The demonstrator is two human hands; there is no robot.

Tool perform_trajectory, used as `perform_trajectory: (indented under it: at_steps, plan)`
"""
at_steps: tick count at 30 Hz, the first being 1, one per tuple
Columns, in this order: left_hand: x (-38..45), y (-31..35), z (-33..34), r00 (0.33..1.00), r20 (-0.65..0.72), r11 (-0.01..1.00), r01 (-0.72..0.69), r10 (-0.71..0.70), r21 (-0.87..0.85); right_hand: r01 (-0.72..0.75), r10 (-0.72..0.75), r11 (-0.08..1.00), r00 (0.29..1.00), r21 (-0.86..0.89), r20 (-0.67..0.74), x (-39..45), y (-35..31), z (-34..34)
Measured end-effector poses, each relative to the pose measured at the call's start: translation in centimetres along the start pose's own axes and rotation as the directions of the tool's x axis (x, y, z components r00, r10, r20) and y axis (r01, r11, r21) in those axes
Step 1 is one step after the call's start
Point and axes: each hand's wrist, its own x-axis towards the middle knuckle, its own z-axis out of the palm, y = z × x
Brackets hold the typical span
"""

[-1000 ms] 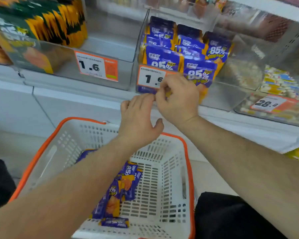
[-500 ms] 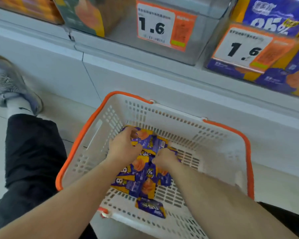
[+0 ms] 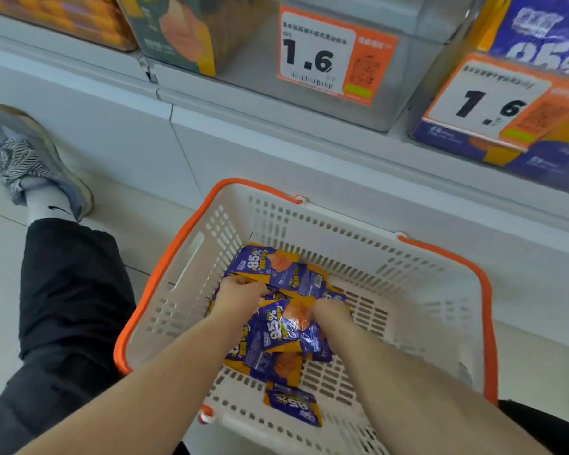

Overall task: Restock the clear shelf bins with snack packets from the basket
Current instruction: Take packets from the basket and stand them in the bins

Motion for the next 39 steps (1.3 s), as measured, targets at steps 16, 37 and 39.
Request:
perform_trajectory:
  at_steps: [16,37,39]
  plan:
    - [-11.5,5.7,9.0,0.877,0.083,0.880,-0.468,0.473,-0.077,0.346,-0.579,0.803,0.646,-0.486,-0.497,-16.2,-0.6,-17.6]
    - [-22.2,24.3,17.7,-0.087,0.369,-0.287,-0.797,0.925,0.531,0.038,-0.672,0.664,-0.407,-0.747,-0.619,-25.9,0.0,-36.1]
    - [-21.0,24.8,18.6,-0.083,0.411,-0.341,-0.716,0.908,0.609,0.017,-0.681,0.679,-0.359,-0.734,-0.638,-24.8,-0.9,-37.4]
